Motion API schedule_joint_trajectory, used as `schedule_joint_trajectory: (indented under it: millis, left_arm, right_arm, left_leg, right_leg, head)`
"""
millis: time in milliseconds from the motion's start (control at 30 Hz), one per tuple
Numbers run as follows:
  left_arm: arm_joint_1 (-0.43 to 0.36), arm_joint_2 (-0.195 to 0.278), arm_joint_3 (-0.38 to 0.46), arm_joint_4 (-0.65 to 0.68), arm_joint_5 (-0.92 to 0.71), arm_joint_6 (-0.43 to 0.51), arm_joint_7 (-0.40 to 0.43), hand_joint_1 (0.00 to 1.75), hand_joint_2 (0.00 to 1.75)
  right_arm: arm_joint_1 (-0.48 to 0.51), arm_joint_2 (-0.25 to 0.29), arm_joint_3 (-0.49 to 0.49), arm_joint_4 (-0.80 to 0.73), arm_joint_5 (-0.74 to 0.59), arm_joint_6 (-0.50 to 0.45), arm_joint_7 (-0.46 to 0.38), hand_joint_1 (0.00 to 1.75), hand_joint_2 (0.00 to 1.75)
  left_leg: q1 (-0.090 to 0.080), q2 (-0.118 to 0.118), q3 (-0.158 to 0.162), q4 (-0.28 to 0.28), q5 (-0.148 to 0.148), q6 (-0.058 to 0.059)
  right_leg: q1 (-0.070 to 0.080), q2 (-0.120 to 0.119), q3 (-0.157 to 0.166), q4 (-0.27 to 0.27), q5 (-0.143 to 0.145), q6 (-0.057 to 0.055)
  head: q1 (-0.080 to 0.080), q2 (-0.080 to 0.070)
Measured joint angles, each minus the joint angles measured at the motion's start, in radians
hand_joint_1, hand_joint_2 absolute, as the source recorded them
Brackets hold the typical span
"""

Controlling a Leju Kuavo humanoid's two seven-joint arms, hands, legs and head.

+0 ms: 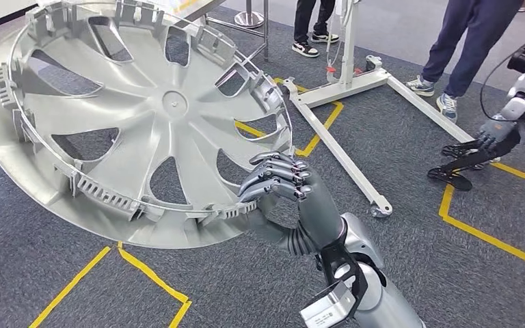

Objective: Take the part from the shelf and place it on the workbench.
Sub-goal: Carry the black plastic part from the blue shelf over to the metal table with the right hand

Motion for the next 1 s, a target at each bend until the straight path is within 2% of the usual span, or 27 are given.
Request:
schedule_joint_trajectory:
  millis: [67,100,133,200,267,333,367,400,433,467,500,567,600,633,700,733,767,833,867,900,933,967,1000]
  left_arm:
    - [-0.001,0.0,0.0,0.0,0.005,-0.001,0.0,0.0,1.75]
    - [-0.001,0.0,0.0,0.0,0.007,-0.001,0.001,0.0,1.75]
    - [0.001,-0.001,0.0,0.0,0.01,-0.001,0.001,0.0,1.75]
    - [0.004,-0.001,0.0,0.0,0.014,-0.002,0.001,0.0,1.75]
    - [0.005,-0.001,0.0,0.0,0.019,-0.005,0.001,0.0,1.75]
    - [0.002,-0.002,0.0,0.0,0.024,-0.007,0.001,0.0,1.75]
    - [0.002,-0.003,0.0,0.0,0.025,-0.007,0.001,0.0,1.75]
    - [0.002,-0.003,0.0,0.001,0.026,-0.007,0.001,0.0,1.75]
    - [0.003,-0.004,0.0,0.001,0.027,-0.007,0.002,0.0,1.75]
    - [0.003,-0.004,0.0,0.001,0.028,-0.007,0.005,0.0,1.75]
    - [0.003,-0.004,0.0,0.001,0.029,-0.007,0.01,0.0,1.75]
    - [0.002,-0.005,0.0,0.001,0.029,-0.007,0.019,0.0,1.75]
    - [0.002,-0.006,0.0,0.001,0.029,-0.008,0.021,0.0,1.75]
    - [0.003,-0.006,0.001,0.001,0.029,-0.008,0.023,0.0,1.75]
    - [0.006,-0.006,0.001,0.001,0.029,-0.009,0.026,0.0,1.75]
    - [0.007,-0.005,0.001,0.001,0.029,-0.011,0.027,0.0,1.75]
    - [0.006,-0.005,0.001,0.001,0.029,-0.013,0.027,0.0,1.75]
    - [0.004,-0.004,0.001,0.001,0.029,-0.017,0.028,0.0,1.75]
    - [0.003,-0.004,0.001,0.002,0.028,-0.019,0.028,0.0,1.75]
    - [0.003,-0.004,0.0,0.002,0.027,-0.02,0.029,0.0,1.75]
    - [0.004,-0.004,0.0,0.001,0.025,-0.02,0.029,0.0,1.75]
    - [0.004,-0.003,0.0,0.001,0.024,-0.021,0.03,0.0,1.75]
    - [0.004,-0.002,0.0,0.001,0.023,-0.021,0.03,0.0,1.75]
  right_arm:
    - [-0.004,0.0,0.0,0.005,-0.002,0.001,-0.001,1.75,1.75]
    - [-0.007,0.0,0.001,0.007,-0.002,0.001,-0.002,1.75,1.75]
    - [-0.009,0.0,0.001,0.008,-0.002,0.001,-0.002,1.75,1.75]
    - [-0.012,0.002,0.002,0.01,-0.002,0.001,-0.003,1.75,1.75]
    - [-0.012,0.004,0.004,0.01,-0.002,0.001,-0.003,1.75,1.75]
    - [-0.011,0.004,0.006,0.012,-0.001,0.001,-0.005,1.75,1.75]
    - [-0.011,0.004,0.006,0.014,-0.001,0.001,-0.006,1.75,1.75]
    - [-0.011,0.004,0.007,0.017,0.0,0.001,-0.007,1.75,1.75]
    - [-0.011,0.004,0.007,0.021,0.0,0.002,-0.008,1.75,1.75]
    - [-0.012,0.004,0.008,0.025,0.001,0.002,-0.009,1.75,1.75]
    - [-0.013,0.003,0.008,0.029,0.001,0.002,-0.011,1.75,1.75]
    - [-0.016,0.003,0.009,0.031,0.001,0.003,-0.013,1.75,1.75]
    - [-0.017,0.003,0.009,0.032,0.001,0.003,-0.014,1.75,1.75]
    - [-0.018,0.004,0.009,0.032,0.001,0.003,-0.015,1.75,1.75]
    - [-0.021,0.004,0.01,0.033,0.001,0.003,-0.016,1.75,1.75]
    - [-0.023,0.006,0.01,0.033,0.001,0.003,-0.016,1.75,1.75]
    - [-0.024,0.007,0.01,0.033,0.001,0.003,-0.016,1.75,1.75]
    - [-0.026,0.009,0.01,0.034,0.001,0.002,-0.016,1.75,1.75]
    - [-0.026,0.009,0.01,0.035,0.0,0.002,-0.016,1.75,1.75]
    - [-0.025,0.009,0.01,0.036,0.0,0.001,-0.016,1.75,1.75]
    - [-0.025,0.009,0.01,0.038,0.0,0.001,-0.016,1.75,1.75]
    - [-0.025,0.009,0.01,0.04,0.001,0.001,-0.016,1.75,1.75]
    - [-0.025,0.009,0.01,0.041,0.001,0.002,-0.016,1.75,1.75]
  left_leg:
    - [-0.003,0.034,0.063,-0.113,0.035,0.01]
    - [-0.005,0.043,0.078,-0.142,0.04,0.018]
    - [-0.008,0.042,0.079,-0.148,0.037,0.028]
    - [-0.008,0.021,0.077,-0.15,0.041,0.043]
    - [-0.004,0.0,0.077,-0.154,0.047,0.055]
    - [-0.001,-0.02,0.074,-0.155,0.05,0.063]
    - [-0.001,-0.032,0.073,-0.155,0.051,0.065]
    - [-0.002,-0.044,0.072,-0.154,0.052,0.065]
    - [-0.002,-0.058,0.072,-0.154,0.052,0.065]
    - [-0.002,-0.071,0.072,-0.153,0.053,0.064]
    - [-0.002,-0.085,0.073,-0.153,0.054,0.062]
    - [-0.002,-0.11,0.07,-0.152,0.056,0.055]
    - [-0.002,-0.121,0.067,-0.152,0.058,0.049]
    - [-0.001,-0.13,0.064,-0.153,0.06,0.042]
    - [0.001,-0.145,0.059,-0.157,0.064,0.027]
    - [0.0,-0.136,0.055,-0.153,0.061,0.022]
    - [-0.002,-0.114,0.044,-0.132,0.047,0.018]
    - [-0.006,-0.052,-0.004,-0.03,-0.011,0.015]
    - [-0.006,-0.033,-0.034,0.038,-0.043,0.013]
    - [-0.005,-0.025,-0.057,0.091,-0.063,0.011]
    - [-0.005,-0.02,-0.065,0.113,-0.064,0.01]
    - [-0.004,-0.016,-0.054,0.097,-0.048,0.009]
    - [-0.004,-0.006,-0.024,0.045,-0.02,0.009]
  right_leg:
    - [0.004,-0.02,-0.001,0.009,-0.008,0.011]
    - [0.007,-0.027,-0.001,0.013,-0.011,0.017]
    - [0.009,-0.034,0.0,0.014,-0.012,0.023]
    - [0.007,-0.042,0.003,0.014,-0.014,0.035]
    - [0.0,-0.008,-0.01,0.052,-0.042,0.047]
    - [-0.003,0.043,-0.062,0.162,-0.101,0.053]
    - [-0.003,0.056,-0.095,0.227,-0.127,0.055]
    - [-0.003,0.061,-0.12,0.274,-0.138,0.055]
    - [-0.003,0.064,-0.13,0.286,-0.131,0.054]
    - [-0.003,0.068,-0.121,0.261,-0.105,0.051]
    - [-0.003,0.076,-0.095,0.203,-0.069,0.047]
    - [-0.003,0.113,-0.035,0.073,-0.015,0.037]
    - [-0.002,0.125,-0.019,0.034,-0.005,0.033]
    - [-0.001,0.131,-0.013,0.018,-0.004,0.031]
    - [0.001,0.112,-0.011,0.013,-0.001,0.023]
    - [0.0,0.101,-0.009,0.008,0.002,0.016]
    - [-0.002,0.089,-0.007,0.003,0.005,0.008]
    - [-0.002,0.064,-0.005,-0.002,0.007,-0.002]
    - [-0.001,0.051,-0.005,-0.002,0.006,-0.005]
    - [0.0,0.038,-0.005,-0.002,0.006,-0.005]
    - [0.001,0.026,-0.005,-0.001,0.005,-0.006]
    - [0.001,0.014,-0.005,-0.001,0.004,-0.005]
    - [0.001,0.002,-0.004,0.001,0.003,-0.003]
  head:
    - [0.001,0.0]
    - [0.002,0.0]
    - [0.003,0.0]
    - [0.004,0.0]
    - [0.006,0.0]
    - [0.009,0.0]
    - [0.01,0.0]
    - [0.011,0.0]
    - [0.011,0.0]
    - [0.011,0.0]
    - [0.011,0.0]
    - [0.011,0.0]
    - [0.011,0.0]
    - [0.012,0.0]
    - [0.012,0.0]
    - [0.012,0.0]
    - [0.009,0.0]
    - [0.003,0.0]
    - [0.0,0.0]
    - [0.0,0.0]
    - [0.0,0.0]
    - [0.0,0.0]
    - [-0.001,0.0]
